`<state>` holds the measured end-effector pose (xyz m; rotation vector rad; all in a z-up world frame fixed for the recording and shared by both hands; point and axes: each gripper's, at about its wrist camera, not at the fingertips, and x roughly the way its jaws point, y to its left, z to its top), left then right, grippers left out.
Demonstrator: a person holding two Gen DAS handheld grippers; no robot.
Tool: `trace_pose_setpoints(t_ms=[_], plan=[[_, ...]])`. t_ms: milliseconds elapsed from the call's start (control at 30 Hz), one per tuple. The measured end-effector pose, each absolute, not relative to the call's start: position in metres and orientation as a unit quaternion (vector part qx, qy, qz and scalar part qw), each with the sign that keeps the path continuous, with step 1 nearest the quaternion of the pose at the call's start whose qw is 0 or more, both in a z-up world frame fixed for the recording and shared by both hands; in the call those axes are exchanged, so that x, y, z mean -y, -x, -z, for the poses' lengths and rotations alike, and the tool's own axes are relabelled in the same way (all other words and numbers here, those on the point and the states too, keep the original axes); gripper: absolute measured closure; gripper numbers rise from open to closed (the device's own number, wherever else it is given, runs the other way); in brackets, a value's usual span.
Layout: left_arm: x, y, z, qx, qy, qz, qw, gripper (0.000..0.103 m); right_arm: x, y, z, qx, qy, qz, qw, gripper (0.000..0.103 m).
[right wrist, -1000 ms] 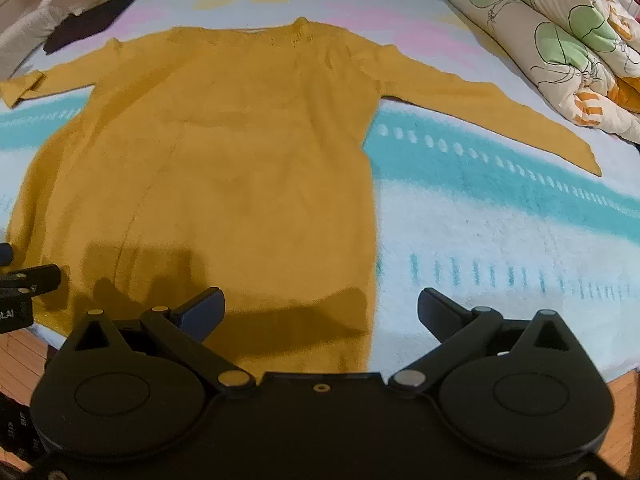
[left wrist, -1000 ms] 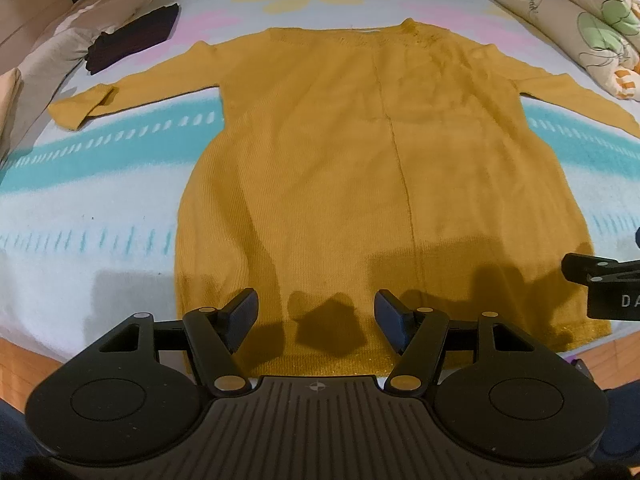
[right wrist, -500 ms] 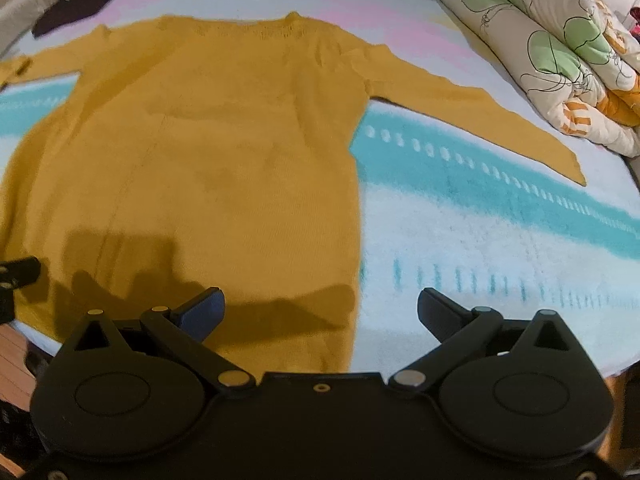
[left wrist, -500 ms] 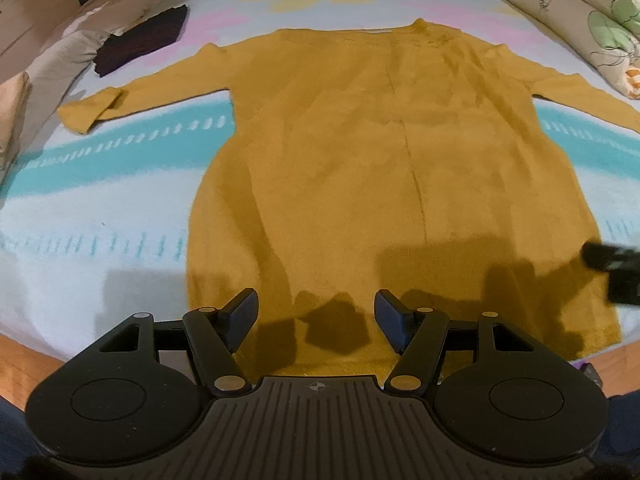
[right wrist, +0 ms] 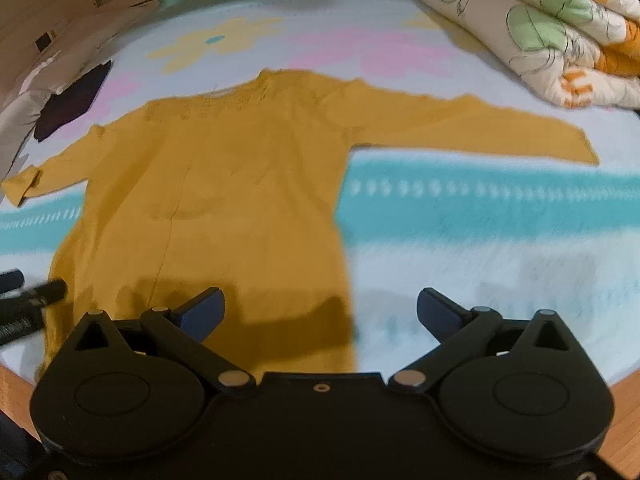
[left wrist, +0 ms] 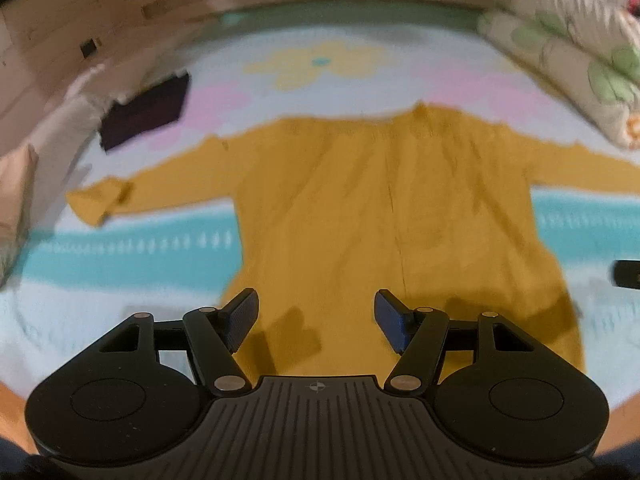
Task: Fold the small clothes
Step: 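Move the right tool to a sweater sleeve cuff and close on it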
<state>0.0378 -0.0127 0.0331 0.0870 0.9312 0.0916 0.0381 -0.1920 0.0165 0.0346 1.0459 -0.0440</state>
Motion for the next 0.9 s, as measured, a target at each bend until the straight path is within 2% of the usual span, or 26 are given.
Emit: trace_pose_setpoints(t_ms=[167,267,400,533,600,667,700,900], plan=[[0.023,-0.072,-0.057,-0.425,-0.042,-0.051,0.903,0.040,0.242,-0.065,-0.046,-0.471,0.001,0.049,0.881,0.003],[0.031,-0.094,-0.063,-0.428,-0.025,-0.042,0.903,0.040,0.291,-0.088,-0.053,-0.470,-0.032,0.065,0.880,0.006],[0.046,-0.114,-0.062,-0.422,-0.020,-0.031,0.906,0.040,0.370,-0.119,-0.043,-0.460,-0.120,0.100,0.874,0.006],[0.062,-0.130,-0.048,-0.424,-0.026,-0.019,0.905,0.040,0.436,-0.142,-0.019,-0.457,-0.153,0.152,0.863,0.006],[0.071,-0.138,-0.038,-0.432,-0.034,-0.015,0.901,0.040,0.468,-0.154,-0.001,-0.458,-0.165,0.182,0.854,0.010],[0.077,-0.146,-0.030,-0.438,-0.042,-0.011,0.898,0.040,0.501,-0.161,0.017,-0.459,-0.203,0.201,0.841,0.030],[0.079,-0.149,-0.026,-0.440,-0.046,-0.009,0.897,0.040,0.517,-0.162,0.026,-0.453,-0.232,0.208,0.835,0.034],[0.083,-0.164,-0.011,-0.443,-0.060,-0.010,0.895,0.040,0.578,-0.160,0.072,-0.400,-0.374,0.222,0.807,0.038]])
